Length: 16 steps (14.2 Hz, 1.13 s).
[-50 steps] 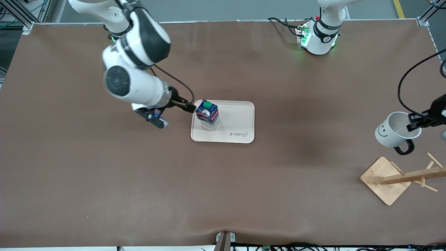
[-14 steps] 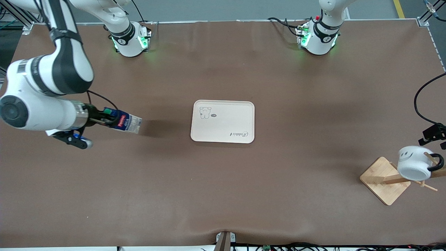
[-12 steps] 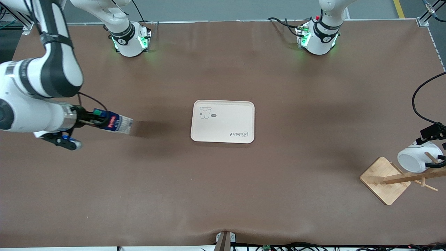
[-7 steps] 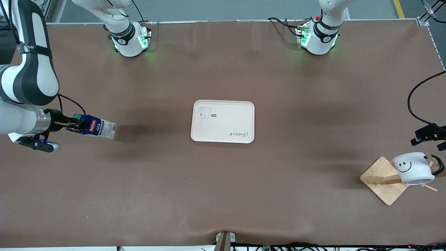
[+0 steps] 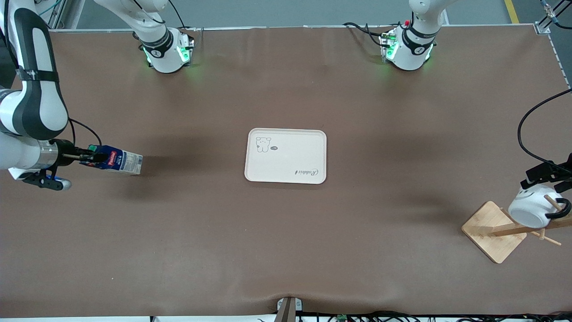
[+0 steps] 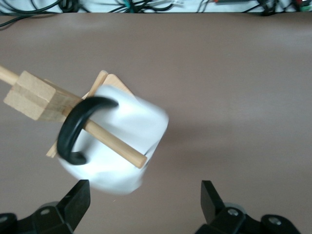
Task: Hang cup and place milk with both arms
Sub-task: 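Lower the milk onto the table while the left gripper releases the mug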
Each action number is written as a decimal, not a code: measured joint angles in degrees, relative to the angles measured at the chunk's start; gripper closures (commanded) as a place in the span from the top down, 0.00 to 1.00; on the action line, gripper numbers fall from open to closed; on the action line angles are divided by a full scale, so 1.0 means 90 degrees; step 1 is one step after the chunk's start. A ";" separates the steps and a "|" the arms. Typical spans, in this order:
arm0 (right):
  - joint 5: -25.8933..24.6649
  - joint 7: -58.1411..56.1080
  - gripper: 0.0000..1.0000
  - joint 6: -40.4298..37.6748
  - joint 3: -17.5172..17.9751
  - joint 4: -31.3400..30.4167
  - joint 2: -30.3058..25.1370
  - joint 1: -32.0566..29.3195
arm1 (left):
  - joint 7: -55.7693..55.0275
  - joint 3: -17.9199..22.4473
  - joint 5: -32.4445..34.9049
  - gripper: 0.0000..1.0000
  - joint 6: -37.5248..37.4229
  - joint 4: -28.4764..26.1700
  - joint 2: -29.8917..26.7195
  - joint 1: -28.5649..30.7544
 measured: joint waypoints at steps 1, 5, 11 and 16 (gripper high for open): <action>-0.0001 0.0000 0.00 0.0179 0.0004 -0.0154 -0.0064 -0.0005 | -0.0375 -0.0110 0.0185 1.00 -0.0004 0.0007 -0.0017 -0.0032; -0.0006 -0.0004 0.02 0.1009 0.0000 -0.0664 -0.0183 -0.0237 | -0.1214 -0.0397 0.0338 1.00 -0.0178 0.0015 -0.0146 -0.0107; -0.0007 -0.0008 0.96 0.1143 0.0023 -0.0875 -0.0269 -0.0274 | -0.1319 -0.0552 0.0460 1.00 -0.0289 0.0053 -0.0246 -0.0106; -0.0007 -0.0012 1.00 0.1137 0.0031 -0.0953 -0.0270 -0.0274 | -0.1407 -0.0738 0.0460 1.00 -0.0368 0.0056 -0.0274 -0.0108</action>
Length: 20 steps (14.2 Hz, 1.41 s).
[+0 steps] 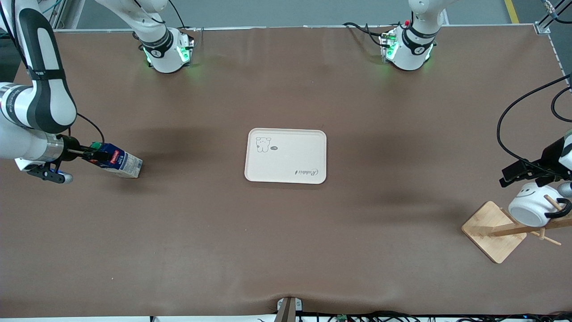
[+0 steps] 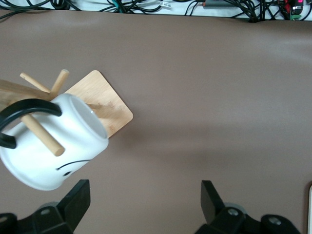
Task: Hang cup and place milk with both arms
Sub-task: 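Lower the milk onto the table while the left gripper releases the mug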
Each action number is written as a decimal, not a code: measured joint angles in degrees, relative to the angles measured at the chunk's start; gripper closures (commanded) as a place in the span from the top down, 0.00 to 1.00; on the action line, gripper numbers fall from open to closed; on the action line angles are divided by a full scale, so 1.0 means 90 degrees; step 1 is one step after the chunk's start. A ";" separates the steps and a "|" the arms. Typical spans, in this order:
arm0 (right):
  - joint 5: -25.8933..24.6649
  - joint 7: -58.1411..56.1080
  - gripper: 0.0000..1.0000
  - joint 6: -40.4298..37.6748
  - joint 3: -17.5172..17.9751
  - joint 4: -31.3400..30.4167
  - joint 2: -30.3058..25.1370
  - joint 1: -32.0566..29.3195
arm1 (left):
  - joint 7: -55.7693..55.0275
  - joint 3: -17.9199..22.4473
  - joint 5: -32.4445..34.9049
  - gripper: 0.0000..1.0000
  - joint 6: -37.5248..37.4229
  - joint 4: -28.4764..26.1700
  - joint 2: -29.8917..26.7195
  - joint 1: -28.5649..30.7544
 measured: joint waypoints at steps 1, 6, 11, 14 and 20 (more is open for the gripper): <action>0.0000 0.0000 1.00 0.0008 0.0008 0.0004 0.0000 0.0000 | -0.0180 -0.0047 0.0000 1.00 0.0000 0.0004 0.0000 -0.0006; 0.0000 0.0000 1.00 -0.0139 0.0068 0.0305 -0.0011 0.0005 | -0.0659 -0.0148 0.0011 1.00 -0.0029 0.0021 -0.0001 -0.0266; 0.0005 -0.0292 1.00 -0.1032 0.0130 0.1774 0.0001 0.0046 | -0.0659 -0.0149 0.0012 1.00 -0.0174 0.0029 -0.0002 -0.0299; 0.0014 -0.0801 1.00 -0.1901 0.0181 0.2891 0.0000 0.0219 | -0.0658 -0.0153 0.0013 1.00 -0.0402 0.0051 -0.0024 -0.0299; 0.0039 -0.0889 1.00 -0.2277 0.0193 0.4447 -0.0006 0.0379 | -0.0663 -0.0280 0.0014 1.00 -0.0611 0.0126 -0.0238 -0.0311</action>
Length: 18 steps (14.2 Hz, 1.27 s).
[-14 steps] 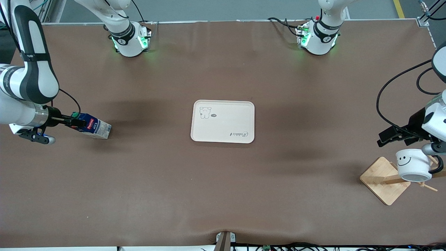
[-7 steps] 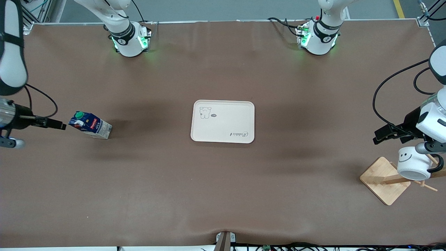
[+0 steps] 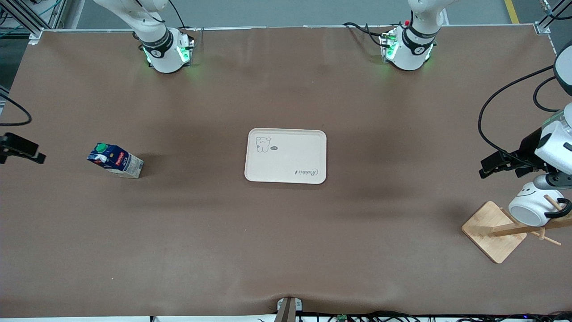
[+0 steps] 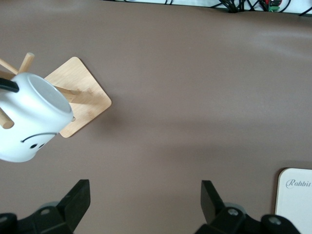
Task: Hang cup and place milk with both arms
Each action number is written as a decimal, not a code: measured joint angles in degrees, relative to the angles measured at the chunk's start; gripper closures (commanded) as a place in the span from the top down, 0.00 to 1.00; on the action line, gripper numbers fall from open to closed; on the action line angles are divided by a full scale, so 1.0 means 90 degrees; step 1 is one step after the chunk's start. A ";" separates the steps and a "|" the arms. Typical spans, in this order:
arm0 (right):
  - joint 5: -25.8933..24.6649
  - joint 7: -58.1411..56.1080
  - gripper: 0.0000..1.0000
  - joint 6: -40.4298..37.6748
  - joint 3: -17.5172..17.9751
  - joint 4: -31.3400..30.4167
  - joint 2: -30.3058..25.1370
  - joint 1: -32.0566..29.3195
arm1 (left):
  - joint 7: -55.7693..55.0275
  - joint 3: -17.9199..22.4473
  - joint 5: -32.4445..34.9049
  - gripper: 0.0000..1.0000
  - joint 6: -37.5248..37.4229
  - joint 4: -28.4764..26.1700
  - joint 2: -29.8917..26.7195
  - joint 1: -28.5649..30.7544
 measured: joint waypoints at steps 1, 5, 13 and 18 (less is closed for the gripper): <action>0.0001 -0.0010 1.00 -0.0158 0.0001 0.0095 -0.0001 0.0005 | -0.0001 -0.0034 0.0000 1.00 -0.0002 0.0000 -0.0003 -0.0002; 0.0010 -0.0079 1.00 -0.1452 0.0007 0.0241 -0.0261 0.0172 | -0.0009 -0.0156 0.0000 1.00 -0.0119 0.0035 -0.0094 -0.0010; 0.0008 -0.0098 1.00 -0.0740 0.0011 -0.1890 -0.1959 0.0411 | -0.0015 0.1598 0.0000 1.00 -0.1461 0.0177 -0.0991 -0.1921; -0.0133 -0.0195 1.00 -0.0564 0.0016 -0.1651 -0.2113 0.0476 | -0.0089 0.2539 0.0000 1.00 -0.1921 -0.0399 -0.1835 -0.2962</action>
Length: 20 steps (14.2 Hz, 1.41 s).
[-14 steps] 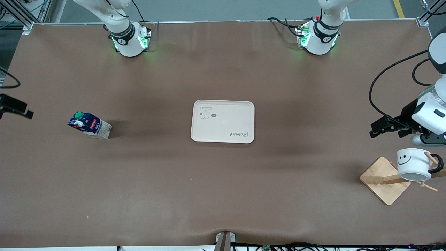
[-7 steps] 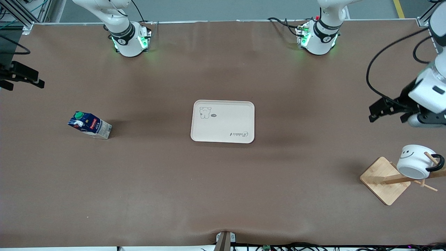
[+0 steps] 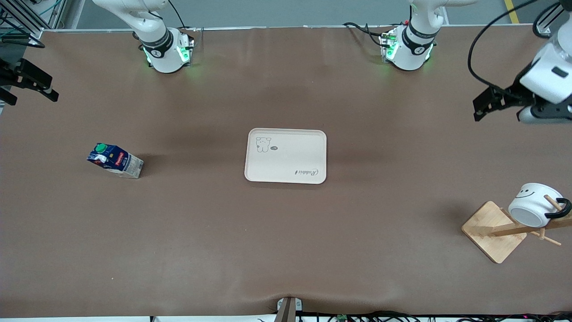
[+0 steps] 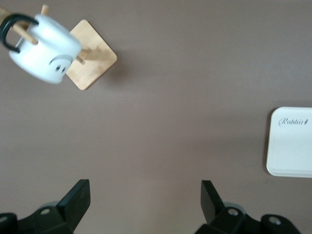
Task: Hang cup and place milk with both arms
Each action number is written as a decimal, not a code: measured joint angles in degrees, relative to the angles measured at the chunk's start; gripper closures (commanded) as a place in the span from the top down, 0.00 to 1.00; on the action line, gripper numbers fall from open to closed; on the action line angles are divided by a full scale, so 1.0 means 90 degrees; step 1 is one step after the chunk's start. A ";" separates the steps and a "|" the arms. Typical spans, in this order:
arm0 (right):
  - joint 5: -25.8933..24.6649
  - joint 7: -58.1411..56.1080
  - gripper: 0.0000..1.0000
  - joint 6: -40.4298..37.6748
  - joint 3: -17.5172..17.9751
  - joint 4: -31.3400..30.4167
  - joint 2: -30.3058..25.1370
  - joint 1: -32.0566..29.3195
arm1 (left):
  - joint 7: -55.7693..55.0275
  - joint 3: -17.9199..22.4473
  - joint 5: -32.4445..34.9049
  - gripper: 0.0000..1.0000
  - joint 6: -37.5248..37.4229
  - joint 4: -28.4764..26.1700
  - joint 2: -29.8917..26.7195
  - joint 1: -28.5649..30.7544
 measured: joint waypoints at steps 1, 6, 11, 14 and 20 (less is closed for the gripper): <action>-0.0182 -0.0058 1.00 0.0010 0.0004 0.0064 0.0033 0.0069 | -0.0009 0.0025 0.0000 1.00 -0.0005 -0.0186 -0.0212 -0.0034; -0.0383 -0.0073 1.00 -0.0024 0.0008 0.0226 0.0197 0.0255 | 0.0009 0.0106 -0.0002 1.00 -0.0135 -0.0469 -0.0526 0.0013; -0.0364 -0.0054 1.00 -0.0081 -0.0039 0.0233 0.0211 0.0248 | 0.0018 0.0107 -0.0021 1.00 -0.0180 -0.0511 -0.0498 0.0022; -0.0361 0.0376 1.00 -0.0174 -0.0051 0.0233 0.0212 0.0249 | 0.0023 0.0107 -0.0045 1.00 -0.0195 -0.0511 -0.0471 0.0022; -0.0360 0.0614 1.00 -0.0229 -0.0049 0.0233 0.0212 0.0248 | 0.0041 0.0101 -0.0060 1.00 -0.0488 -0.0480 -0.0471 0.0016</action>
